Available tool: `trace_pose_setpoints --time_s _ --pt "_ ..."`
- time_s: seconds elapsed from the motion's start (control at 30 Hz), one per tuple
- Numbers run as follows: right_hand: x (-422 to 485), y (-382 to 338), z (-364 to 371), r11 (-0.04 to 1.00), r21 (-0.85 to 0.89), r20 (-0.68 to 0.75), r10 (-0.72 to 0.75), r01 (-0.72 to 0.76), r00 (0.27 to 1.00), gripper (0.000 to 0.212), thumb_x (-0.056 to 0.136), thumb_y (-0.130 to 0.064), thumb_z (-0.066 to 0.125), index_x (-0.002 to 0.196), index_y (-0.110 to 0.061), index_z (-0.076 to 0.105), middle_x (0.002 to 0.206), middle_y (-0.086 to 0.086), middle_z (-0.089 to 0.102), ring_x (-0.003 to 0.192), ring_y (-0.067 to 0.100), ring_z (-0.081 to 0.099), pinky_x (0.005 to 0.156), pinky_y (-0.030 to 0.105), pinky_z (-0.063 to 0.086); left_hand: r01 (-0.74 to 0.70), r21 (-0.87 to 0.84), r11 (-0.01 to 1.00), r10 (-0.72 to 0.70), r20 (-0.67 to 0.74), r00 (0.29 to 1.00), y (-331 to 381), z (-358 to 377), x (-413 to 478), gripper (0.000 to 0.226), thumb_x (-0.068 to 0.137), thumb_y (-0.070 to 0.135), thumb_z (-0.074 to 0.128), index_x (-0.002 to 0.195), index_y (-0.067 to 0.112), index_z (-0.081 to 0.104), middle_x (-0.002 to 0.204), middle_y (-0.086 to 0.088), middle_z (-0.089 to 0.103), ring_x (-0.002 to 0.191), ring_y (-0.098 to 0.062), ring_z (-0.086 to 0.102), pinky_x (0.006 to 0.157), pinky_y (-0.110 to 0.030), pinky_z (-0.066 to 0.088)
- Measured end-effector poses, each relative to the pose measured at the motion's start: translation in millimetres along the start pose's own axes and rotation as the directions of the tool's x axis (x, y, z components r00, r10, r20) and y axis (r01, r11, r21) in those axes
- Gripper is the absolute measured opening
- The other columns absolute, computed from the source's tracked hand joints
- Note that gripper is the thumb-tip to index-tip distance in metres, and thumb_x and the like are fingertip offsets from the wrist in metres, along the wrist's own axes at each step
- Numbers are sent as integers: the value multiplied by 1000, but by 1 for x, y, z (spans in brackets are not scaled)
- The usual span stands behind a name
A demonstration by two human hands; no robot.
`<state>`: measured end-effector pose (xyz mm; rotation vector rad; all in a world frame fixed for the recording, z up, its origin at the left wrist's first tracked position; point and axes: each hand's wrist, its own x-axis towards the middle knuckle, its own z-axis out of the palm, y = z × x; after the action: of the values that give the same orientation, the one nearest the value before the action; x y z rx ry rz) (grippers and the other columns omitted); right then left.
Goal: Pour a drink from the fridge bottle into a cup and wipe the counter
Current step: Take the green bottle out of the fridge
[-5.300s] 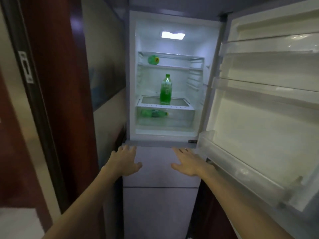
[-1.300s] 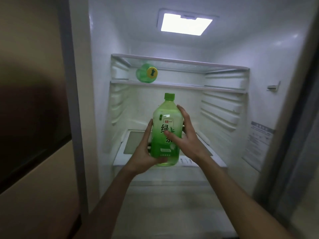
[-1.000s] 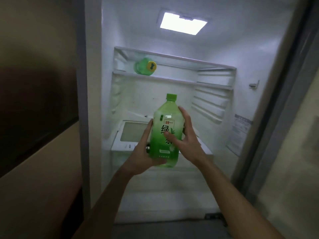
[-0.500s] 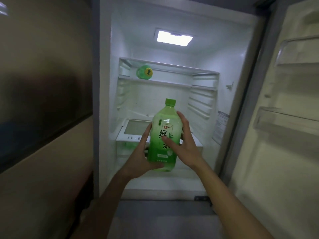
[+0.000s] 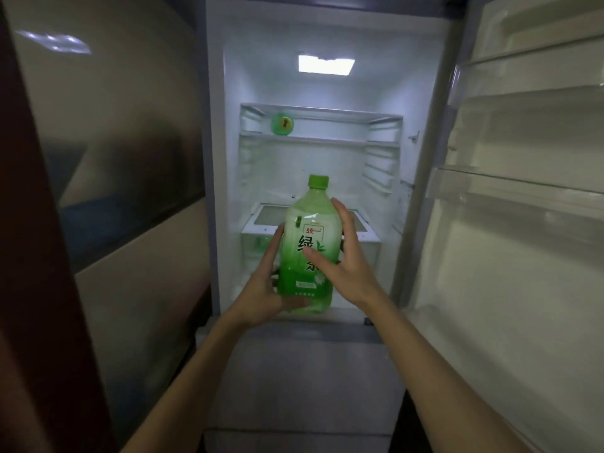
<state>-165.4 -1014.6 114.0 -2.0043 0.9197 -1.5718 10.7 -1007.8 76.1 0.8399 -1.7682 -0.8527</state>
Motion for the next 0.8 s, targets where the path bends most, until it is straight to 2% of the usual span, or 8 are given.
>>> trace_pose_setpoints --time_s 0.07,0.2,0.4,0.53,0.63,0.7,0.8 --pt "-7 -12 0 1000 -3 4 -14 14 1000 83 86 -19 75 150 -35 24 146 -8 42 128 9 51 101 33 52 -12 11 1000 12 -1 1000 11 0 -11 127 68 -1 86 153 44 4 141 10 50 108 -2 65 84 -29 59" --pt "-25 -36 2 1000 -6 3 -22 22 1000 85 86 -19 76 152 -30 24 147 -7 42 127 11 53 99 29 51 -14 -13 1000 14 -2 1000 33 0 -37 124 70 -6 83 152 44 4 135 4 55 106 -6 67 77 -25 59" --pt "-59 -77 7 999 -39 -5 -23 23 1000 85 86 -25 76 152 -34 23 148 -9 40 131 12 49 104 45 49 -9 -35 999 9 6 1000 59 -3 -80 123 72 -9 80 149 50 5 136 8 53 108 -8 67 78 -31 60" --pt "-88 -108 11 998 -62 -9 -30 29 1000 87 83 -36 75 152 -37 23 150 -15 36 136 11 44 106 48 47 -6 -38 999 6 12 1000 75 -2 -118 125 71 -6 82 153 46 3 136 6 55 113 -18 66 86 -45 60" --pt "-115 -131 16 997 -76 -24 -34 32 999 88 82 -38 76 152 -35 23 148 -20 35 137 12 42 108 49 44 -5 -49 999 7 27 1000 89 -2 -149 125 72 -8 81 154 45 2 133 2 57 113 -19 66 88 -47 58" --pt "-135 -147 19 998 -60 -27 -25 23 999 87 85 -29 77 153 -31 23 145 -20 38 134 10 46 106 45 48 -11 -66 998 14 42 999 100 0 -170 126 71 -10 80 153 45 2 132 4 58 112 -17 67 87 -43 59" --pt "-164 -172 20 999 -46 -38 -11 10 999 84 86 -16 75 151 -31 23 143 -13 41 128 8 52 98 30 52 -1 -86 996 8 76 997 115 2 -200 125 72 -12 78 154 42 1 127 8 59 108 -13 68 80 -33 60"
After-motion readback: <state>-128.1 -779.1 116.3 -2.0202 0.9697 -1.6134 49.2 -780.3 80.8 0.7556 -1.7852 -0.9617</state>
